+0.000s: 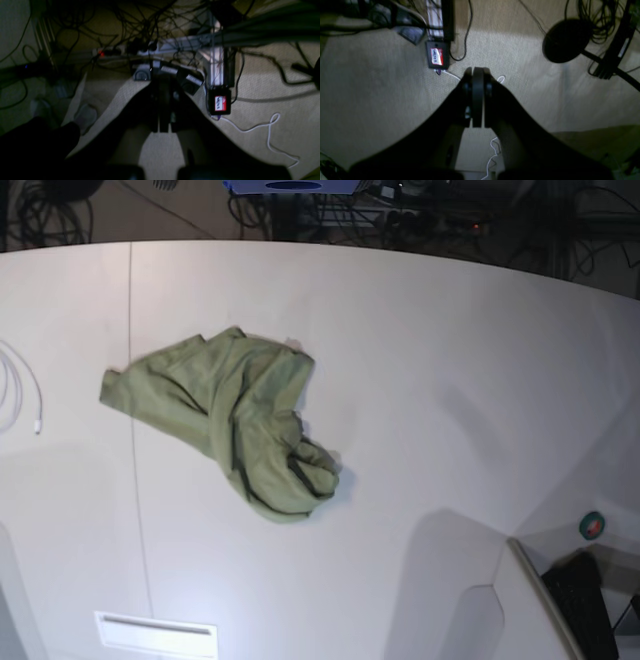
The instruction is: Layout the t-shirt on the table in an organized manner, then fold the t-shirt properly
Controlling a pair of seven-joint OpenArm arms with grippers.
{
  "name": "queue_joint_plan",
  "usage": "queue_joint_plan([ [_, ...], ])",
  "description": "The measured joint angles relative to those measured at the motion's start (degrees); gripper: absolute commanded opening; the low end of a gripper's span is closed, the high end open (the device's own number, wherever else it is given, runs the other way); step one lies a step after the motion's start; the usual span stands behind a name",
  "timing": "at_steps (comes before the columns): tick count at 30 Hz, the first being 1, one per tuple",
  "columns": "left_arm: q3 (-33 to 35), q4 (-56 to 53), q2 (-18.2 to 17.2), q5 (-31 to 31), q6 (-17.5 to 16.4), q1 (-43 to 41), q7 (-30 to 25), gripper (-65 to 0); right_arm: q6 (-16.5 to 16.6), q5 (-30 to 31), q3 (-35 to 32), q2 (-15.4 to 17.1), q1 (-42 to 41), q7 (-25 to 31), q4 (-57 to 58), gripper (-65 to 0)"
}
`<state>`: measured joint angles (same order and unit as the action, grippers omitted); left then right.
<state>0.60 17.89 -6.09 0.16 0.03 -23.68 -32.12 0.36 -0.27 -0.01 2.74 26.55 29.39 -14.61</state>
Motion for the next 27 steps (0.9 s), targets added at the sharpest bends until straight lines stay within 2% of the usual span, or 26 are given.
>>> queue_joint_plan([
  [6, 0.2, 1.2, -1.1, 0.4, 0.0, -1.1, -1.7, -65.0, -0.1, 0.0, 0.0, 0.1, 1.9, 1.1, -1.2, -65.0],
  [9, 0.2, 1.0, -2.4, 2.1, 0.0, -3.8, -1.1, -65.0, 0.0, 0.1, 0.0, 0.4, 7.7, 0.2, -7.9, -65.0],
  [11, 0.2, 0.8, -3.0, 5.7, 0.2, -5.6, -0.7, -65.0, -0.1, 0.1, 0.1, 0.8, 11.8, -1.4, -13.5, -65.0],
  [15, -0.4, 6.3, -3.1, 8.3, 0.0, -9.6, -0.9, -65.0, -0.3, 0.1, 0.2, 0.9, 17.6, -7.0, -26.3, -65.0],
  [19, -0.2, 18.3, -4.6, 3.3, 0.0, -15.3, -1.0, -65.0, -0.3, 0.2, 0.2, 0.9, 23.3, -11.4, -39.4, -65.0],
  [23, 0.0, 32.6, -6.8, -1.5, 0.2, -22.4, -0.2, -65.0, 0.1, 0.0, 5.9, -0.1, 28.0, -17.7, -51.2, -65.0],
  [27, 0.3, 44.5, -8.5, -4.9, 0.0, -27.0, 0.0, -65.0, -0.1, 0.0, 9.4, -0.5, 30.0, -21.6, -59.3, -65.0],
])
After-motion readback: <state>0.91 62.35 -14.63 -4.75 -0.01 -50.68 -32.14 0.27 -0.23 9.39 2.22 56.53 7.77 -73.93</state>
